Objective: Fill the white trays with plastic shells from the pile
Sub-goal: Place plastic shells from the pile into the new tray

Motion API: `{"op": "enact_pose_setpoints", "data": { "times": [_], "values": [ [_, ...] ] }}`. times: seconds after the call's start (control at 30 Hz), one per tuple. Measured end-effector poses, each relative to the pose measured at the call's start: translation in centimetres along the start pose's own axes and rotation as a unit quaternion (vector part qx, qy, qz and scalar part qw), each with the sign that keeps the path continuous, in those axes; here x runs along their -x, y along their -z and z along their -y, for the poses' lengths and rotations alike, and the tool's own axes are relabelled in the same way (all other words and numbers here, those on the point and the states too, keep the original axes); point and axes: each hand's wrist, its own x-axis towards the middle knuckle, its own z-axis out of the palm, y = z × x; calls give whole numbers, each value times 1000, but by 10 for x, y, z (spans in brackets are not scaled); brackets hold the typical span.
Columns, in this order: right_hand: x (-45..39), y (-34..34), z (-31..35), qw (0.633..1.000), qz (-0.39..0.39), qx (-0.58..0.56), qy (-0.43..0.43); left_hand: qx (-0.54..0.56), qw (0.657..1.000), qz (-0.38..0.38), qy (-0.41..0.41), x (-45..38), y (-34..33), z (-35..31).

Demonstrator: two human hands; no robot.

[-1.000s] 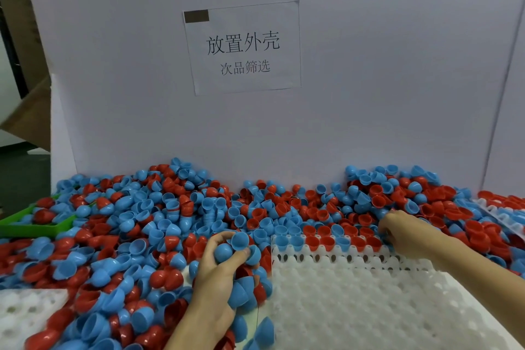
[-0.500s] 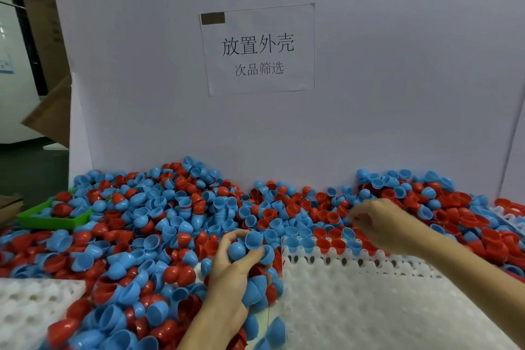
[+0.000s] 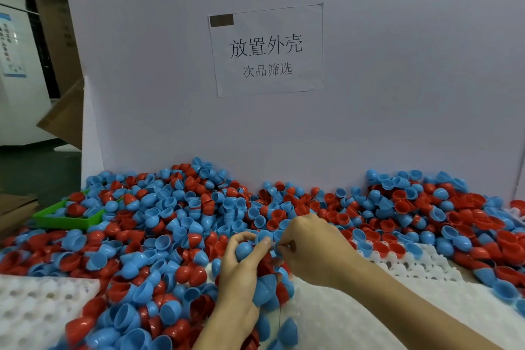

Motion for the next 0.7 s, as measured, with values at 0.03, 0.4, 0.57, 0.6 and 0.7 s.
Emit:
{"op": "enact_pose_setpoints", "data": {
  "times": [0.03, 0.4, 0.57, 0.6, 0.7],
  "values": [
    [-2, -2, -2, 1000, 0, -2, -12, 5, 1000, 0, 3, 0, 0, -1],
    [-8, -4, -10, 975, -22, -209, -74, 6, 999, 39, -1, 2, 0, -5],
    [-9, -6, -13, 966, -78, -226, -98, -33, 997, 63, -26, 2, 0, -2],
    [-9, -6, -13, 965, -84, -229, -100, -39, 997, 64, -27, 2, 0, 0],
    [-8, -6, -15, 960, -97, -242, -102, -29, 998, 56, 0, 0, 0, 2]
  ]
}}
